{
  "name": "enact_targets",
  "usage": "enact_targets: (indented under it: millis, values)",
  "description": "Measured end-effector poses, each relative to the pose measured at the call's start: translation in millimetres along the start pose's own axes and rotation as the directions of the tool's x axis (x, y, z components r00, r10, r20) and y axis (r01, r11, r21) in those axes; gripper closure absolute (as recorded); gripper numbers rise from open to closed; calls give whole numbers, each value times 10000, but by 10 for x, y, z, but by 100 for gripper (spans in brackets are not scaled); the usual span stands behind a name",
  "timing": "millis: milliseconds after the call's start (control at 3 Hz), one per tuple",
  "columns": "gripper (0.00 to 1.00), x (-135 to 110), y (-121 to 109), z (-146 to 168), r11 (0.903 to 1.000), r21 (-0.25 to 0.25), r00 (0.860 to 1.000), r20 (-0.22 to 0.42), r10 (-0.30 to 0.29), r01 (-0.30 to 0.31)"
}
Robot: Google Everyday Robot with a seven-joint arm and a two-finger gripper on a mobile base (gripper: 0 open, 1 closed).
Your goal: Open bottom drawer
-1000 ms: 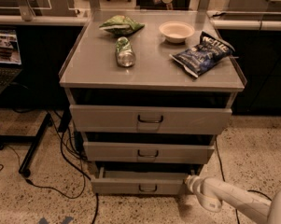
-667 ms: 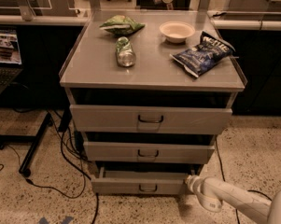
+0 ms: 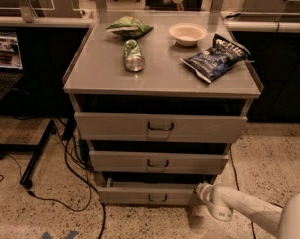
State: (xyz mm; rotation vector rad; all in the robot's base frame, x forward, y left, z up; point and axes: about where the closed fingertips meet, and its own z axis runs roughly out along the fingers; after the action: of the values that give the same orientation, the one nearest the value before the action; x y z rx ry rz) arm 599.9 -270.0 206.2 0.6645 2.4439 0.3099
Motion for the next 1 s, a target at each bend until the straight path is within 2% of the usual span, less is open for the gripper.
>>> enact_targets:
  millis: [333,667,1000]
  values:
    - [100,-6,5,0,10000,46,10000,-28,9,-9]
    - [100,-32,-12,-40,9998,-23,9995,250,179,-179]
    - [100,-155,9,-169,9973,-403,9931,974,656,-619]
